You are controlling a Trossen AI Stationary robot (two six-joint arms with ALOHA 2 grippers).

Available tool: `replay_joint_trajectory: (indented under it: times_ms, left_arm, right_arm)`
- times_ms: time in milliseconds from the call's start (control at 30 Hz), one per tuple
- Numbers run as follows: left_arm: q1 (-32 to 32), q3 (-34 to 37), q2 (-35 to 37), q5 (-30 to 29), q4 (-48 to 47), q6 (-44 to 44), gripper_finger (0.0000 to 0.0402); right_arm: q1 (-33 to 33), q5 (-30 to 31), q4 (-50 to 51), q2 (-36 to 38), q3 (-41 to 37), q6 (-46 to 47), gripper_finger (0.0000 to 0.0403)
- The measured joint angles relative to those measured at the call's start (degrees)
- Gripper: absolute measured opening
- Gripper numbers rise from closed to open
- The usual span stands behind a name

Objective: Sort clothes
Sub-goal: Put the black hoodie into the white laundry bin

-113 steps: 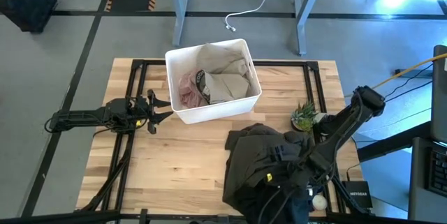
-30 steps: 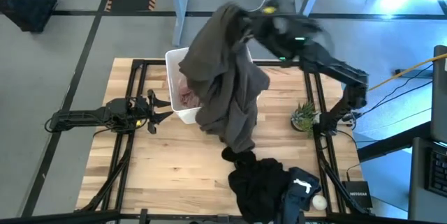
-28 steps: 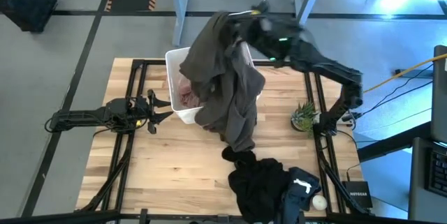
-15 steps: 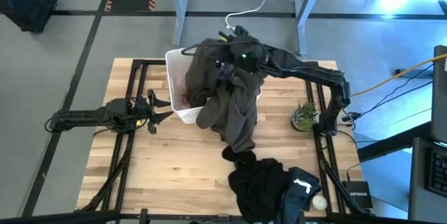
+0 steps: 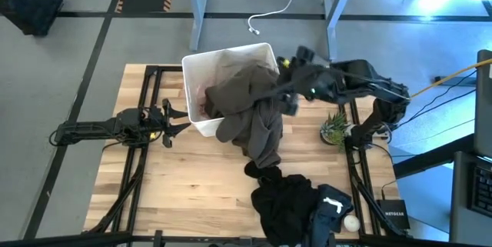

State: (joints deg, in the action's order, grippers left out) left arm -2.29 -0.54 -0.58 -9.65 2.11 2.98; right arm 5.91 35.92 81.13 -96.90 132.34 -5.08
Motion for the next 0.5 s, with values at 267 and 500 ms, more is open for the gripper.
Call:
replay_joint_trajectory:
  times_ms: [267,500]
  left_arm:
    - [0.0,0.0,0.0,0.0,0.0,0.0,0.0184]
    - [0.0,0.0,0.0,0.0,0.0,0.0,0.0184]
  right_arm:
    - [7.6,-0.7,7.0,4.3,-12.1,12.8,0.0257]
    - [12.7,0.7,3.2,10.7,-36.0,23.9,0.0257]
